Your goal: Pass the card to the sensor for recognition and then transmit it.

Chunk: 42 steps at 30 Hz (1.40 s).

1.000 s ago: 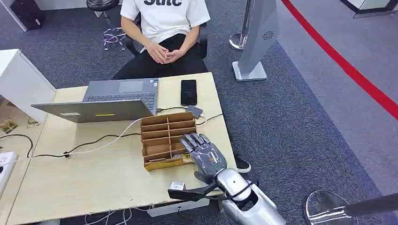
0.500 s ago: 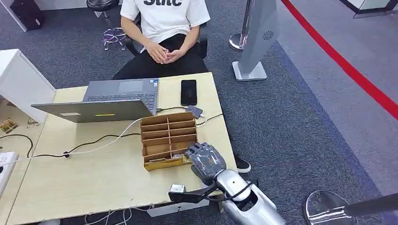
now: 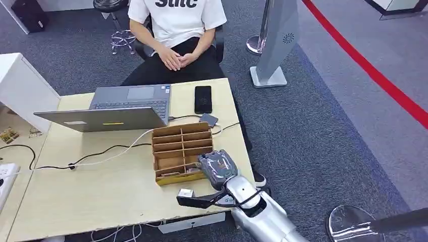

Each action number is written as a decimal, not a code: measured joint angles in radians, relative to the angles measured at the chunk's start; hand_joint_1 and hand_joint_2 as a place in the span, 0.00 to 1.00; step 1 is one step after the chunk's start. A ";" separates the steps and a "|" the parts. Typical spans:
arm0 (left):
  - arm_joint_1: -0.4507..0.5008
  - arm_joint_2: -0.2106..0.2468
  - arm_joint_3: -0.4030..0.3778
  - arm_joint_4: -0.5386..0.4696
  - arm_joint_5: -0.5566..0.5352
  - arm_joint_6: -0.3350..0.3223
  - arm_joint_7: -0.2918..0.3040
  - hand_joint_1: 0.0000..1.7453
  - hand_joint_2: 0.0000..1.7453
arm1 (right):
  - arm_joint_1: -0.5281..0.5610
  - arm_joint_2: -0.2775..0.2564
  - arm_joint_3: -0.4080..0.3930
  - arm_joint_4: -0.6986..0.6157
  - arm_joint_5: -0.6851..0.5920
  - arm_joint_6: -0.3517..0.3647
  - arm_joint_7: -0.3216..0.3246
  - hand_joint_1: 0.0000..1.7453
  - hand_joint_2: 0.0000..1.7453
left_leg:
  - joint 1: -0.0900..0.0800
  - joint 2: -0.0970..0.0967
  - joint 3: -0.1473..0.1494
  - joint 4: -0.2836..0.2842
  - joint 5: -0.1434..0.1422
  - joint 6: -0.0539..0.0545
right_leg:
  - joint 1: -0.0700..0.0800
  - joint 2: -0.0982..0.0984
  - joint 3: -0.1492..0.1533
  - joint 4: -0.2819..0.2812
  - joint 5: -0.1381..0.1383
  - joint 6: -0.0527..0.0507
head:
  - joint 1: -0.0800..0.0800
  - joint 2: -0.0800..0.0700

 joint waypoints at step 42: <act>-0.014 0.051 -0.172 0.003 -0.008 -0.034 -0.024 0.00 1.00 | -0.732 0.127 -0.184 0.375 -0.274 0.152 0.026 1.00 1.00 | 0.000 -0.002 -0.002 0.000 0.005 0.000 | 0.000 -0.001 -0.001 0.000 0.005 0.000 | 0.000 0.000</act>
